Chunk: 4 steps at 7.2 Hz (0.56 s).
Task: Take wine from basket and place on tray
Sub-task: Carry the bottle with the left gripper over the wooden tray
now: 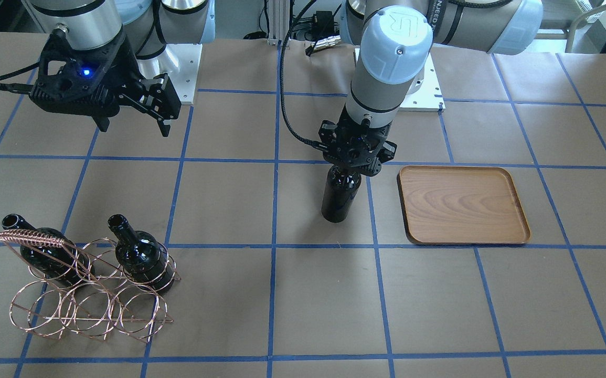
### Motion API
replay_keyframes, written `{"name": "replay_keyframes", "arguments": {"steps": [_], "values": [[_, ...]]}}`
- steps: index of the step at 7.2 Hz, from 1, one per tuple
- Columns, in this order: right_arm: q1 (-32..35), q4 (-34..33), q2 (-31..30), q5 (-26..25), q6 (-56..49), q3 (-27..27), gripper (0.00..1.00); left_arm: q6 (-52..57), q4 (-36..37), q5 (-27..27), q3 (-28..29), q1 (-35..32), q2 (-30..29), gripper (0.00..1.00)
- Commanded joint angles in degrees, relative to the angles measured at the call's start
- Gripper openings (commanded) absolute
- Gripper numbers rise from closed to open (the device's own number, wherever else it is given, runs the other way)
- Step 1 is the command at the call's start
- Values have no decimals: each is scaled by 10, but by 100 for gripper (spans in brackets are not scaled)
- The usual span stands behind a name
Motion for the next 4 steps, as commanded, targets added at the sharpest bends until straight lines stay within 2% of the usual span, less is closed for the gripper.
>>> {"name": "replay_keyframes", "arguments": {"steps": [1, 3, 4], "values": [[3, 0, -1, 1, 3, 1, 100, 58, -81, 18, 59, 58, 7, 0], [2, 0, 0, 1, 5, 4, 100, 136, -114, 57, 62, 114, 35, 0], [2, -2, -1, 0, 6, 4, 100, 180, -113, 58, 59, 149, 46, 0]]}}
